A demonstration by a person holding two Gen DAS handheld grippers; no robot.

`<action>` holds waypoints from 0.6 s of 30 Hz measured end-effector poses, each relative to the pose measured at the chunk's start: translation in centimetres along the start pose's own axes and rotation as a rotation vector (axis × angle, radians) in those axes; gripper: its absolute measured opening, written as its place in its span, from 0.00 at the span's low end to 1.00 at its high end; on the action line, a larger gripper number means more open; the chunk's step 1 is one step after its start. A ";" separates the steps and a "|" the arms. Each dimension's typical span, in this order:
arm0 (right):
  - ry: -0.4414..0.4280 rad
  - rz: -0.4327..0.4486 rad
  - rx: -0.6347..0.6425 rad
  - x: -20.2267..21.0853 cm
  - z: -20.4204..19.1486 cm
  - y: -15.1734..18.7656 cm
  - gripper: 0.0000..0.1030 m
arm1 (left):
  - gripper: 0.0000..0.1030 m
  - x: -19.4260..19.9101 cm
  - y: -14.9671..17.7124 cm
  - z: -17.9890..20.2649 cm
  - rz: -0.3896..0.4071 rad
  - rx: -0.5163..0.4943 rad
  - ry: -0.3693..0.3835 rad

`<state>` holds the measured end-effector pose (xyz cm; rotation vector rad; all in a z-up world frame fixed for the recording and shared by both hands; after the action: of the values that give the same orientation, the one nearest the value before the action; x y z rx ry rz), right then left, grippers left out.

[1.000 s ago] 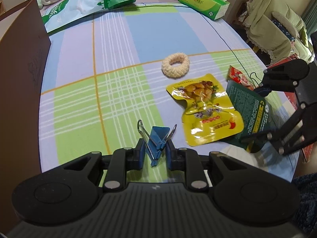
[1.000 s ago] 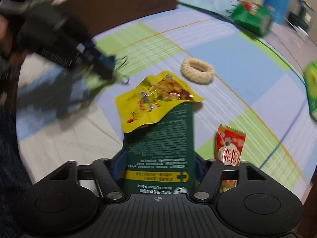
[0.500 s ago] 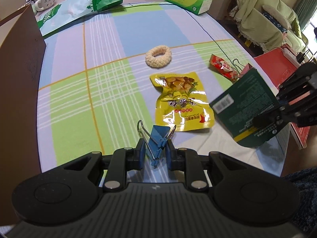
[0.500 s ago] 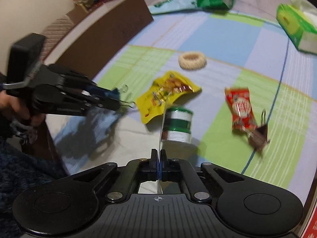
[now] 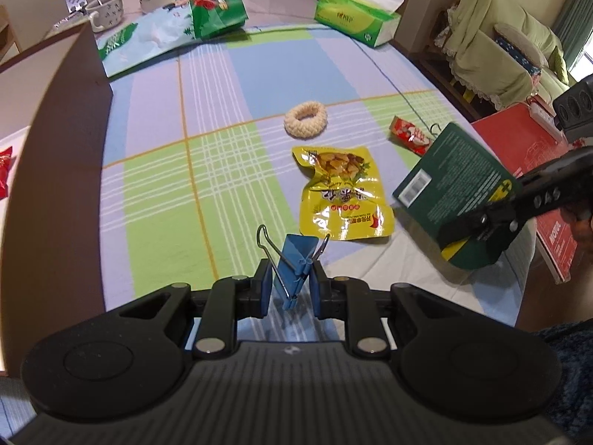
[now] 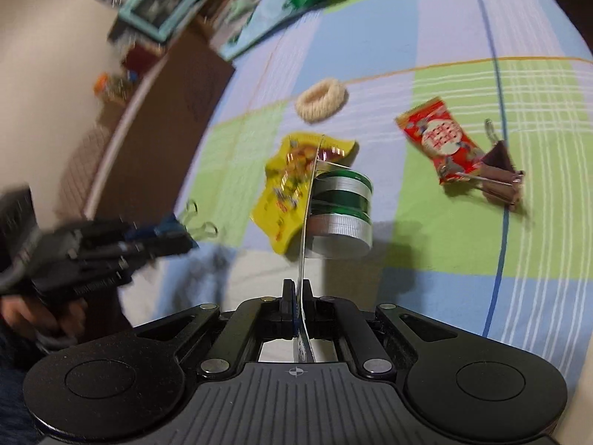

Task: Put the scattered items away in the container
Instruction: 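Carry the blue clip and green card over the box with both grippers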

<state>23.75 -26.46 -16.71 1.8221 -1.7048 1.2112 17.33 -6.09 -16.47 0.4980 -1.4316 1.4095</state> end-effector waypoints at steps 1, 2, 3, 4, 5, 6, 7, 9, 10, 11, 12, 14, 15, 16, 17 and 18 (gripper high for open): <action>-0.012 0.019 -0.009 0.6 -0.2 -0.4 0.00 | 0.17 0.3 -0.1 0.0 0.006 -0.002 0.000; -0.020 0.039 -0.013 1.1 -0.5 -0.8 0.00 | 0.17 0.7 -0.3 0.1 0.013 -0.006 0.001; -0.029 0.058 -0.017 1.6 -0.8 -1.2 0.00 | 0.17 1.1 -0.5 0.1 0.020 -0.010 0.002; -0.036 0.077 -0.016 2.1 -1.1 -1.7 0.00 | 0.17 1.5 -0.7 0.2 0.029 -0.016 0.002; -0.043 0.096 -0.013 2.5 -1.5 -2.2 0.00 | 0.17 2.0 -1.0 0.2 0.038 -0.021 0.002; -0.050 0.114 -0.009 3.0 -1.9 -2.7 0.00 | 0.17 2.5 -1.2 0.2 0.047 -0.027 0.001; -0.058 0.132 -0.004 3.4 -2.4 -3.2 0.00 | 0.17 3.0 -1.5 0.2 0.057 -0.034 -0.003; -0.073 0.163 0.009 4.1 -3.4 -4.3 0.00 | 0.17 4.1 -2.1 0.0 0.076 -0.046 -0.012; -0.080 0.177 0.016 4.2 -4.2 -4.6 0.00 | 0.17 4.8 -2.4 -0.2 0.086 -0.050 -0.020; -0.086 0.189 0.024 4.2 -5.1 -5.0 0.00 | 0.17 5.4 -2.7 -0.4 0.096 -0.053 -0.028; -0.093 0.200 0.033 4.3 -5.9 -5.4 0.00 | 0.17 6.0 -3.0 -0.7 0.105 -0.057 -0.037; -0.110 0.220 0.049 4.6 -7.5 -6.2 0.00 | 0.17 7.2 -3.4 -1.4 0.123 -0.063 -0.062; -0.117 0.227 0.058 4.9 -8.1 -6.5 0.00 | 0.17 7.8 -3.6 -1.8 0.132 -0.064 -0.074; -0.123 0.235 0.067 5.2 -8.7 -6.8 0.00 | 0.17 8.3 -3.7 -2.2 0.139 -0.062 -0.086; -0.126 0.241 0.076 5.4 -9.3 -7.0 0.00 | 0.17 8.8 -3.7 -2.7 0.145 -0.060 -0.097; -0.130 0.246 0.084 5.4 -9.9 -7.3 0.00 | 0.17 9.4 -3.7 -3.2 0.151 -0.057 -0.109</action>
<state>26.80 -20.80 -4.87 1.8157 -2.0281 1.3016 17.99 -0.72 -7.39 0.4436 -1.6210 1.4749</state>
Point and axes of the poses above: each gripper's, at about its wrist camera, not at the fingertips, and x roughly against the way its jaws point, z to its right, y to its underside, the point moved 8 cm from there along -x, roughly the way its jaws point, and after that the axes turned 7 degrees about y, right-handed, at the moved point
